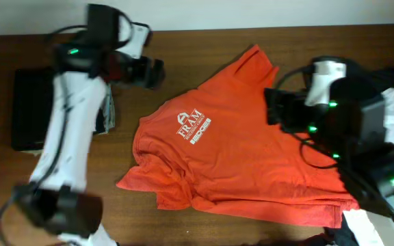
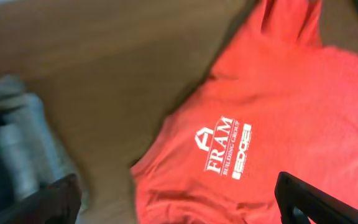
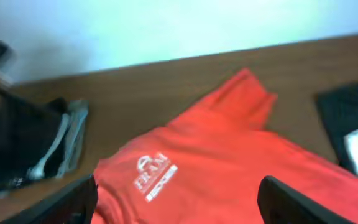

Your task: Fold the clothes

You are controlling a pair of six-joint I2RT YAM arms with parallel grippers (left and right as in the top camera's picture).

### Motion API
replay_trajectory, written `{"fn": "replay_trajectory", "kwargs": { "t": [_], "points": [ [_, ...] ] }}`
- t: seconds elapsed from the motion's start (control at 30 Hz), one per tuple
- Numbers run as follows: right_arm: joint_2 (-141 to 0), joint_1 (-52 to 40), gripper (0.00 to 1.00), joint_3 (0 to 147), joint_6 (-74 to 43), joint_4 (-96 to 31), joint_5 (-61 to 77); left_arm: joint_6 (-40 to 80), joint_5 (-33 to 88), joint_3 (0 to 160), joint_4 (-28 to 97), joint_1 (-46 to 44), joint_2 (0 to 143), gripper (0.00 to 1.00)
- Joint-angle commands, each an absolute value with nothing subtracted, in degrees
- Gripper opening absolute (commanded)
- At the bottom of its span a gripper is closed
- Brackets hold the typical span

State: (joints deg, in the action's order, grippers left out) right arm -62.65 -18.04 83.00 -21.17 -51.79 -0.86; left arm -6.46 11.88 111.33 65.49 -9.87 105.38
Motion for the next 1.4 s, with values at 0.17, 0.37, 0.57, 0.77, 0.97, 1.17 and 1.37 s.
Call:
{"fn": "replay_trajectory", "kwargs": {
  "t": [0.17,0.37,0.57,0.77,0.97,1.17,1.37],
  "points": [
    [-66.3,-10.7,0.86,83.6,-23.2,-58.5,4.1,-19.2,12.6,111.4,50.5,-18.6,134.3,0.99],
    [-68.6,-10.7,0.86,83.6,-23.2,-59.4,4.1,-20.8,0.7,111.4,48.4,-20.1,136.5,0.00],
    [-70.8,-10.7,0.86,83.5,-23.3,-61.8,-0.8,-8.8,-10.4,117.9,49.1,-4.4,136.5,0.00],
    [-95.5,1.6,0.74,83.5,-26.9,-59.1,-3.0,-8.6,-5.3,130.8,57.6,-2.1,136.5,0.84],
    [-121.2,7.6,0.73,83.5,-24.3,-49.1,0.8,-8.6,-5.3,150.1,74.7,-2.4,131.8,0.92],
    [-126.7,8.8,0.04,84.7,-24.3,-29.8,6.9,-8.6,-5.3,150.1,77.5,-2.4,127.9,0.92],
    [-126.7,13.0,0.04,111.2,-24.5,-22.1,14.4,-8.6,-5.3,150.1,78.8,-2.4,127.9,0.93]
  ]
}}
